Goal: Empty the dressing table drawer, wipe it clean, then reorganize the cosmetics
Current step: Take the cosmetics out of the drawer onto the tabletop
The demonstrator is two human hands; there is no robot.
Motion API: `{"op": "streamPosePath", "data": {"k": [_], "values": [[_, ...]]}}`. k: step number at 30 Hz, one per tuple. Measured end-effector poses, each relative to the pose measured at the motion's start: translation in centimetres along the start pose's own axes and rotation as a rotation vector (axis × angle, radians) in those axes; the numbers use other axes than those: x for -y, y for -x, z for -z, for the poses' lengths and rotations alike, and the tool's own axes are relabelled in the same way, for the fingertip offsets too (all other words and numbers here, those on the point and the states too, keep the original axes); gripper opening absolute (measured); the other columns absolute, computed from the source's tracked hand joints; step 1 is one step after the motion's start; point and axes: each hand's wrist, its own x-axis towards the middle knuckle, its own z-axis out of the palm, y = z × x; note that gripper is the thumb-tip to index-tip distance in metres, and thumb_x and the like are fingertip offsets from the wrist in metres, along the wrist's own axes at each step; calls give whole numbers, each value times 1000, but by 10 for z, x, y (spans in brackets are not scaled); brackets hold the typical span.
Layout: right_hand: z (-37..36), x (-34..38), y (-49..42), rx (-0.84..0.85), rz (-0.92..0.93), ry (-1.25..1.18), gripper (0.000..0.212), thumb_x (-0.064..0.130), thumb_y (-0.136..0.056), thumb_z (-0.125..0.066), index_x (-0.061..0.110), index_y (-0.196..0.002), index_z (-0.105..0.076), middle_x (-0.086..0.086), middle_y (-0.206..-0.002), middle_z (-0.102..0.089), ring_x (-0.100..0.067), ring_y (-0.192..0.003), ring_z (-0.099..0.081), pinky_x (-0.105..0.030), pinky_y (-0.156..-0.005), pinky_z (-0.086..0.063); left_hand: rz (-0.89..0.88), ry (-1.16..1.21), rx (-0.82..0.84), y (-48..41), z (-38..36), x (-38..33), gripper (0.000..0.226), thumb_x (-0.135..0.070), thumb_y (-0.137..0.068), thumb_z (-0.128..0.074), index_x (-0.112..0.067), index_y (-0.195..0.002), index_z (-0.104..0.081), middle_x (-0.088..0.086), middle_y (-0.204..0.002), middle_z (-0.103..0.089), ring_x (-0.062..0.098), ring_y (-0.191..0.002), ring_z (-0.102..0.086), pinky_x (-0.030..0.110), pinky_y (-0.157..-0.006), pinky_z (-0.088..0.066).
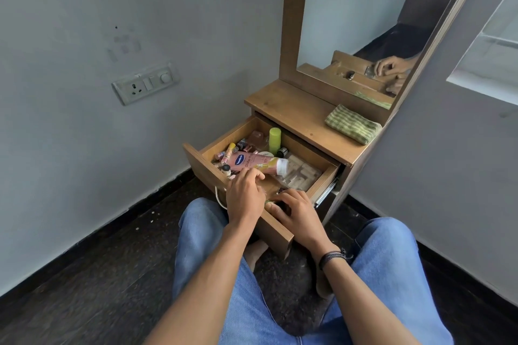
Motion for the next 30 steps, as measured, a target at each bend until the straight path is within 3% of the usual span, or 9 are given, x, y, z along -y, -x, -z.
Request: {"op": "streamPosePath", "data": {"k": [2, 5, 9, 15, 19, 23, 26, 30], "values": [[0, 1, -3, -5, -16, -20, 34, 53, -98, -58, 26, -113, -72, 15, -106, -61, -6, -101, -45, -24, -91, -41, -8, -27, 48, -6, 4, 1, 29, 0, -84, -65, -22, -102, -67, -5, -112, -65, 16, -100, -64, 41, -96, -48], [0, 3, -9, -22, -39, -32, 25, 44, -98, -61, 26, -110, -73, 14, -102, -61, -8, -96, -48, -31, -89, -45, 16, 4, 90, -19, 12, 1, 26, 1, -88, -62, -21, -101, -68, -4, -115, -63, 15, -96, -64, 35, -80, -57], [5, 6, -22, -59, -67, -52, 19, 37, -99, -63, 23, -105, -74, 12, -96, -60, -11, -93, -52, -34, -84, -49, 89, 57, 93, -43, 15, 1, 22, -2, -90, -62, -22, -98, -66, -6, -120, -60, 15, -102, -63, 27, -69, -55], [20, 1, -55, -115, -80, -42, 18, 31, -100, -63, 18, -107, -73, 6, -102, -66, -13, -95, -55, -35, -81, -50, 154, 68, 98, -60, 7, 1, 21, -7, -93, -65, -25, -104, -64, -4, -127, -59, 18, -114, -60, 32, -71, -59], [21, -12, -78, -66, -122, 0, 27, 38, -98, -64, 19, -116, -70, 5, -114, -63, -14, -104, -54, -31, -85, -48, 125, -32, 89, -56, 2, 4, 23, -8, -92, -65, -25, -108, -64, -6, -130, -60, 16, -125, -54, 26, -77, -52], [17, -27, -94, -26, -154, 53, 33, 32, -94, -69, 19, -124, -66, 1, -121, -56, -19, -111, -50, -31, -88, -45, 121, -151, 73, -54, -2, 6, 20, -13, -92, -62, -25, -108, -62, -8, -130, -60, 15, -132, -47, 28, -88, -49], [14, -31, -97, -56, -162, 53, 41, 30, -90, -73, 20, -129, -62, 2, -127, -50, -19, -117, -49, -34, -92, -51, 134, -195, 93, -56, -4, 8, 23, -19, -92, -62, -25, -115, -62, -7, -133, -58, 16, -130, -46, 29, -93, -46], [12, -33, -96, -22, -161, 99, 53, 35, -90, -72, 22, -139, -54, 4, -136, -48, -17, -119, -52, -36, -86, -56, 132, -262, 129, -56, -8, 7, 30, -27, -92, -63, -27, -121, -58, -7, -136, -56, 17, -127, -46, 31, -91, -45]]}}
